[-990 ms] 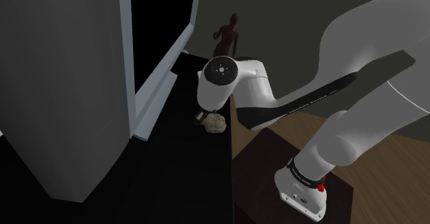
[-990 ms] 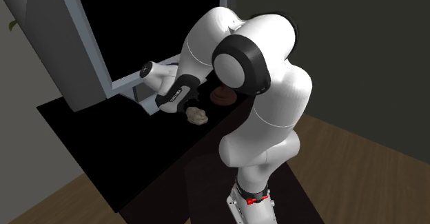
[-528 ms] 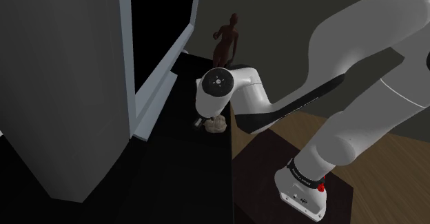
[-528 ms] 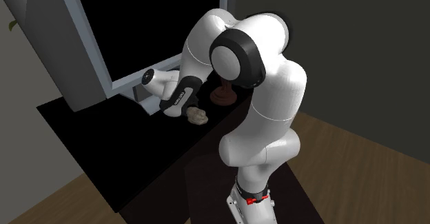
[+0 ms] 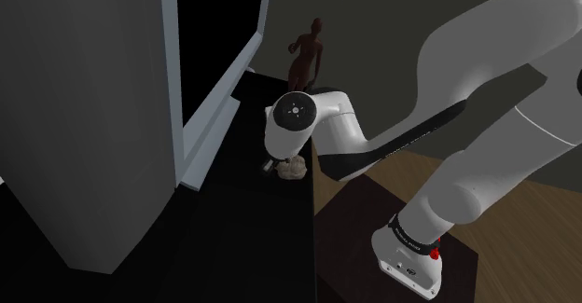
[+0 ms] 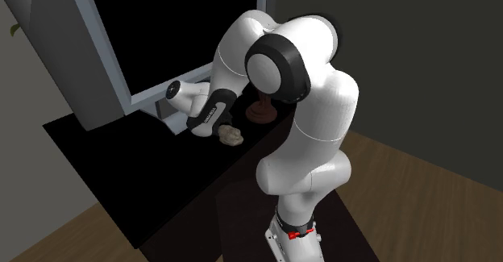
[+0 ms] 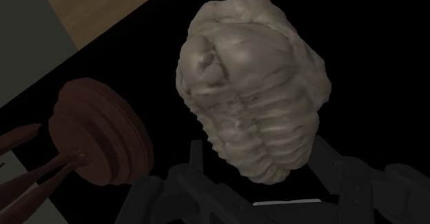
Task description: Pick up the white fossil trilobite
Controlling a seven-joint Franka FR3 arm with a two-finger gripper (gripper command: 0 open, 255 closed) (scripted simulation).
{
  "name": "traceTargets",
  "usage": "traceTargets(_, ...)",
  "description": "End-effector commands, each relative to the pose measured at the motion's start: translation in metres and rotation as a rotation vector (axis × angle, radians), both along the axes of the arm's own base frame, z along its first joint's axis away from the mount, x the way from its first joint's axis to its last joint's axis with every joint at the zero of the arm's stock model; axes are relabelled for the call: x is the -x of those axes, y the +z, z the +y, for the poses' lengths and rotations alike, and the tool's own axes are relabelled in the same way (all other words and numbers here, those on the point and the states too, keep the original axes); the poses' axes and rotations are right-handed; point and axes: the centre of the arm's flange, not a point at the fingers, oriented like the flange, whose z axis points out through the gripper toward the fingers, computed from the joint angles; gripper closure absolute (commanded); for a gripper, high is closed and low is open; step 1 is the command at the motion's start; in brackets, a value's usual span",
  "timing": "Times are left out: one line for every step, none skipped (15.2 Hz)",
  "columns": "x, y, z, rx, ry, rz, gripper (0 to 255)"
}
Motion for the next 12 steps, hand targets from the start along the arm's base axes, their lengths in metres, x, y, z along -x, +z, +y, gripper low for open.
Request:
traceTargets(0.0, -0.001, 0.0, 0.0, 0.0, 0.002, 255)
traceTargets(0.0, 0.004, 0.0, 0.0, 0.0, 0.002, 255)
traceTargets(0.0, 0.01, 0.0, 0.0, 0.0, 0.002, 255)
traceTargets(0.0, 0.015, 0.0, 0.0, 0.0, 0.002, 255)
traceTargets(0.0, 0.02, 0.0, 0.0, 0.0, 0.002, 255)
traceTargets(0.0, 0.025, 0.0, 0.0, 0.0, 0.002, 255)
traceTargets(0.0, 0.031, 0.0, 0.0, 0.0, 0.002, 255)
traceTargets(0.0, 0.036, 0.0, 0.0, 0.0, 0.002, 255)
traceTargets(0.0, 0.041, 0.0, 0.0, 0.0, 0.002, 255)
traceTargets(0.0, 0.047, 0.0, 0.0, 0.0, 0.002, 255)
traceTargets(0.0, 0.052, 0.0, 0.0, 0.0, 0.002, 255)
traceTargets(0.0, 0.057, 0.0, 0.0, 0.0, 0.002, 255)
